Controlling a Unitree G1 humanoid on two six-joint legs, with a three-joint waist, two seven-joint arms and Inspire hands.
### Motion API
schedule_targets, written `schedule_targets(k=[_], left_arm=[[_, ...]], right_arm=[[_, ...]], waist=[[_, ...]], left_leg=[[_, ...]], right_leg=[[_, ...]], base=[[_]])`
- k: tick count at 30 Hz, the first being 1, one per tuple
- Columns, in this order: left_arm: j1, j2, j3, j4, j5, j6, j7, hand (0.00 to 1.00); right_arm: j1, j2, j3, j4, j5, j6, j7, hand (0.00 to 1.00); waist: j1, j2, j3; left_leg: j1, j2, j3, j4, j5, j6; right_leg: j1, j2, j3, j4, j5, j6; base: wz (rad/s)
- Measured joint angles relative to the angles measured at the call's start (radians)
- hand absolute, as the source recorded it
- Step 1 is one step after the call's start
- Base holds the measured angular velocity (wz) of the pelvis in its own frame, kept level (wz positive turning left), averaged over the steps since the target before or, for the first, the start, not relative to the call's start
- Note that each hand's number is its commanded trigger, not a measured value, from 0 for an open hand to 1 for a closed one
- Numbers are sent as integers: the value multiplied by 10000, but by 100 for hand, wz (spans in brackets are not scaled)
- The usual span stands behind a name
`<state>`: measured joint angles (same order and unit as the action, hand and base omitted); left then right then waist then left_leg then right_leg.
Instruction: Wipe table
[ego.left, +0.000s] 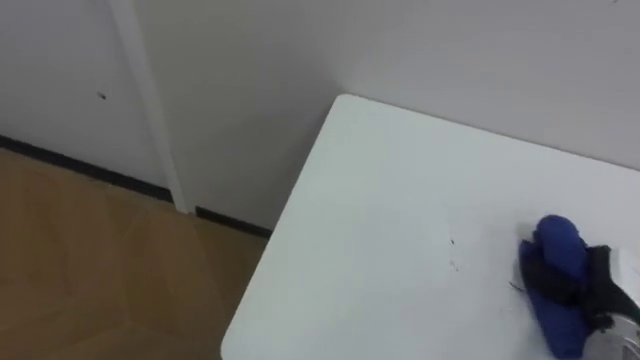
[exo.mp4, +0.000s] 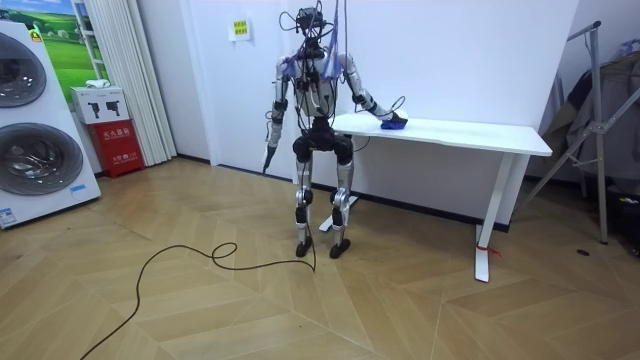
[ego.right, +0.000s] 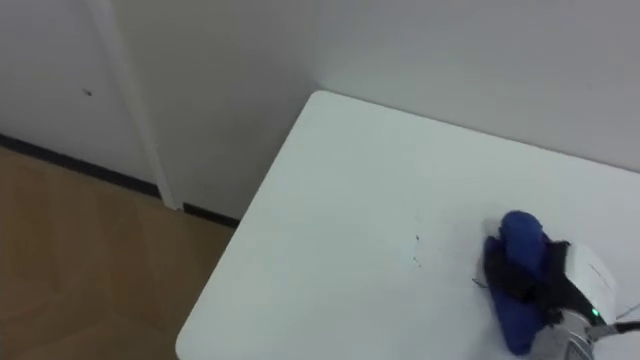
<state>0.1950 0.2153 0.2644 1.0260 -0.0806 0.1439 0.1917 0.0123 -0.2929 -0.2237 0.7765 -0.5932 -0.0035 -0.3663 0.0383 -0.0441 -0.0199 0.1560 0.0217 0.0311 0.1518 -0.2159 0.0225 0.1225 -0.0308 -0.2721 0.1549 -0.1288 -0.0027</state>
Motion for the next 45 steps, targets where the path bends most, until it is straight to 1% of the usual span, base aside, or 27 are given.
schedule_targets(k=[1, 2, 5, 6, 7, 8, 9, 10, 11, 12, 13, 15, 16, 17, 19, 21, 22, 24, 28, 30, 34, 37, 39, 41, 42, 44, 45], left_arm=[[-57, -13, -108, -35, -29, 6, 9, 0], [-189, -30, -401, -67, -39, 7, 6, 0], [-713, -222, -990, 151, -50, 22, 6, 0], [-852, -298, -1157, 235, -51, 18, 6, 0], [-948, -338, -1246, 264, -56, 25, 7, 0], [-1068, -449, -1362, 265, -78, 31, 2, 0], [-1138, -523, -1534, 299, -76, 50, -29, 0], [-1194, -565, -1558, 316, -67, 70, -56, 0], [-1305, -663, -1558, 321, -71, 91, -67, 0], [-1305, -706, -1558, 319, -87, 106, -67, 0], [-1295, -699, -1552, 321, -168, 104, -59, 0], [-769, -508, -1470, 575, -458, 235, -16, 0], [-604, -477, -1445, 571, -448, 274, 12, 0], [-284, -442, -1268, 543, -394, 298, 48, 0], [117, -442, -864, 544, -313, 379, 81, 0], [543, -400, -231, 551, -240, 458, 122, 0], [575, -390, -72, 550, -232, 458, 122, 0], [557, -292, 88, 449, -241, 431, 164, 0], [417, -198, 455, 169, 167, 290, 179, 0], [227, -122, 305, 120, 135, 64, 188, 0], [-207, -116, -33, 148, -41, 7, 233, 0], [-421, -268, -658, 151, -56, 11, 237, 0], [-633, -424, -1090, 347, -183, 36, 257, 0], [-924, -523, -1284, 702, -168, 86, 345, 0], [-1053, -595, -1291, 773, -172, 99, 348, 0], [-1110, -714, -1305, 844, -300, 94, 350, 0], [-1171, -821, -1300, 875, -350, 111, 346, 0]], right_arm=[[-55, 23, 110, -51, 0, 108, -1, 100], [-206, 123, 339, -173, 7, 404, -2, 100], [-665, 342, 1189, -916, -3, 1517, 339, 100], [-821, 513, 1883, -1586, -155, 1947, 723, 100], [-912, 610, 2339, -1923, -304, 2126, 949, 100], [-1218, 746, 3396, -2649, -493, 2371, 1450, 100], [-1736, 1024, 4273, -3035, -874, 2426, 1831, 100], [-2032, 1165, 4620, -3142, -1031, 2399, 2022, 100], [-2587, 1395, 4951, -3193, -1423, 2181, 2280, 100], [-3022, 1438, 5095, -3173, -1608, 2074, 2391, 100], [-3189, 1435, 5091, -3135, -1611, 2018, 2391, 100], [-3527, 1384, 4738, -2420, -1276, 1664, 2324, 100], [-3512, 1351, 4548, -2139, -1132, 1633, 2288, 100], [-3377, 1301, 4067, -1543, -1098, 1614, 2240, 100], [-2928, 1252, 3076, -987, -935, 1205, 1918, 100], [-2625, 944, 2047, -156, -840, 649, 1358, 100], [-2548, 810, 1768, 6, -789, 573, 1254, 100], [-2036, 219, 866, 584, -176, 362, 668, 100], [-1193, -172, -419, 1226, 56, 129, 156, 100], [-723, -278, -571, 1213, 191, 112, -61, 100], [-586, -147, -326, 980, 245, 263, -255, 100], [-825, 188, 130, 505, 234, 962, -346, 100], [-914, 522, 907, -462, 209, 1722, -222, 100], [-1200, 906, 1745, -1188, -51, 2025, 135, 100], [-1434, 1201, 2372, -1547, -88, 2085, 439, 100], [-1924, 1420, 3254, -1623, -265, 1993, 920, 100], [-2180, 1458, 3381, -1613, -507, 1897, 1229, 100]], waist=[[-5, 16, 2], [27, 48, 10], [510, 169, 42], [656, 169, 50], [760, 165, 49], [977, 160, 52], [1103, 126, 79], [1177, 55, 112], [1369, 22, 176], [1598, 12, 209], [1674, -3, 214], [1678, -19, 204], [1676, -35, 207], [1609, -85, 201], [1540, -127, 203], [1118, -120, 223], [1022, -133, 217], [705, -147, 209], [305, -192, 160], [149, -137, 130], [187, -102, 104], [377, 37, 79], [540, 137, 79], [579, 160, 88], [742, 166, 92], [982, 189, 109], [1117, 268, 160]], left_leg=[[-1, 3, 23, 15, 1, -1], [27, 17, 121, 14, 8, -13], [57, 76, 607, -14, 17, -79], [25, 162, 783, -40, 44, -121], [15, 162, 882, -57, 57, -144], [-81, 197, 994, -72, 88, -195], [-251, 230, 984, -68, 136, -261], [-303, 237, 955, -70, 167, -284], [-446, 242, 859, -59, 216, -317], [-576, 230, 718, -18, 282, -320], [-619, 215, 613, -17, 321, -319], [-654, 173, 178, -4, 334, -322], [-638, 168, 85, -2, 334, -321], [-653, 133, -94, 2, 336, -314], [-664, 108, -124, 5, 340, -308], [-580, 28, -135, 32, 338, -303], [-566, 23, -137, 33, 336, -301], [-547, -2, -107, 23, 291, -225], [-375, 0, -37, 19, 193, -138], [-208, 20, 134, 28, 73, -135], [-35, 92, 500, 56, 31, -166], [74, 180, 819, 5, 19, -184], [114, 254, 1048, -7, 6, -225], [45, 290, 1065, -25, 35, -275], [-13, 335, 1131, -39, 52, -304], [-51, 370, 1187, -64, 95, -375], [-65, 367, 1139, -54, 104, -386]], right_leg=[[-11, 2, 4, 3, 15, -18], [-37, 17, 64, 34, 34, -41], [-343, 137, 515, 248, 106, -153], [-497, 180, 594, 340, 138, -205], [-569, 214, 642, 351, 164, -246], [-742, 284, 763, 373, 206, -317], [-908, 318, 764, 368, 238, -375], [-965, 328, 759, 369, 249, -400], [-1084, 326, 663, 342, 264, -441], [-1186, 303, 526, 301, 260, -449], [-1212, 285, 457, 276, 250, -444], [-963, 205, 20, 101, 197, -387], [-894, 178, -85, 103, 186, -368], [-832, 134, -184, 114, 139, -298], [-800, 106, -235, 107, 123, -275], [-574, -43, -324, -58, 71, -188], [-543, -54, -320, -57, 55, -164], [-492, -51, -298, -41, -11, -72], [-302, -16, -219, -43, -22, -75], [-173, 35, -15, -32, -61, -78], [-122, 141, 322, 36, 4, -146], [-207, 218, 551, 64, 92, -207], [-356, 325, 820, 174, 138, -278], [-516, 413, 957, 194, 188, -360], [-622, 485, 1067, 185, 236, -428], [-707, 512, 1064, 189, 243, -467], [-723, 504, 1022, 186, 237, -474]], base=[[-25], [-33], [-51], [-50], [-44], [-26], [-12], [11], [32], [42], [60], [62], [59], [47], [26], [11], [15], [9], [-8], [-25], [-33], [-37], [-45], [-32], [-28], [-5], [16]])
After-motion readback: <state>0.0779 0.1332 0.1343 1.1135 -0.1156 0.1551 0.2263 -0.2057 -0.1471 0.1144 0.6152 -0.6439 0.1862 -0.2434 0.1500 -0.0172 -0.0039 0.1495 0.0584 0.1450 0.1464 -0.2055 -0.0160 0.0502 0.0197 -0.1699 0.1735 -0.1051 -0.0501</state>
